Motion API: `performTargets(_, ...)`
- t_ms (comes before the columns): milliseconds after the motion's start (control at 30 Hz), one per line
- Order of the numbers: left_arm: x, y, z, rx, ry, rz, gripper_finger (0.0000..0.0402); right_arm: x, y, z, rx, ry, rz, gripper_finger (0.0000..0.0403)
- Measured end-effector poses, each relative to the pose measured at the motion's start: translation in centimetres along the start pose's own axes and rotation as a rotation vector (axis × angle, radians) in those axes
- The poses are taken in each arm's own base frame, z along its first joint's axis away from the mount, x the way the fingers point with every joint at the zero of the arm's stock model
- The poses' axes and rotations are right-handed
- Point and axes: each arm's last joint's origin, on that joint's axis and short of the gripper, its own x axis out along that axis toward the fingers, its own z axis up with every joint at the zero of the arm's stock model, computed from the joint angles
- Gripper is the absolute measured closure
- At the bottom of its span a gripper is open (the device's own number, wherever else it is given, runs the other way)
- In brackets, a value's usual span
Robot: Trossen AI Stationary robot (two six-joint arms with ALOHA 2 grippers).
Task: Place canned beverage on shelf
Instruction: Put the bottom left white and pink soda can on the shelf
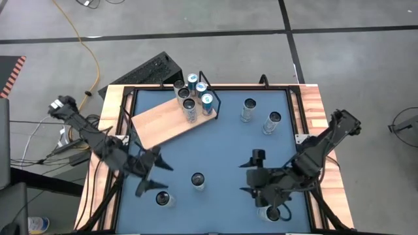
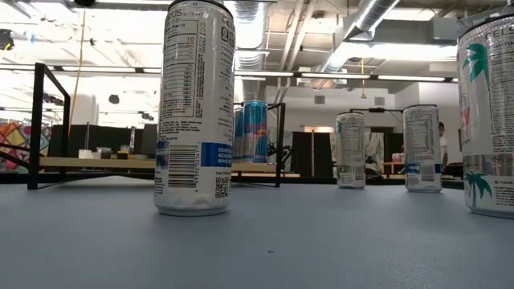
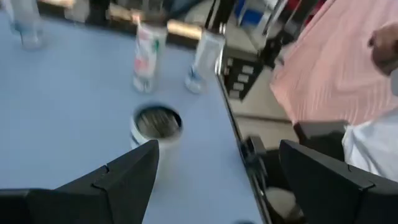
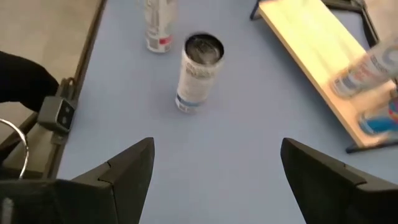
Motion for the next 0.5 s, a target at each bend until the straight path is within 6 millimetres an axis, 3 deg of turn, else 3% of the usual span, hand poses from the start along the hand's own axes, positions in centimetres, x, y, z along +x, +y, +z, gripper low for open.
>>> performTargets(300, 1.3, -4.9, -4.0, -0.016, 0.178, 0.13, 0.0084, 0.8, 1.1, 1.0, -0.035, -0.076, 0.069, 0.0069)
performTargets(500, 1.6, -6.2, -6.4, 0.064, 0.164, 0.216, 0.0084, 0.7, 1.2, 1.3, -0.017, -0.103, 0.085, 0.0069)
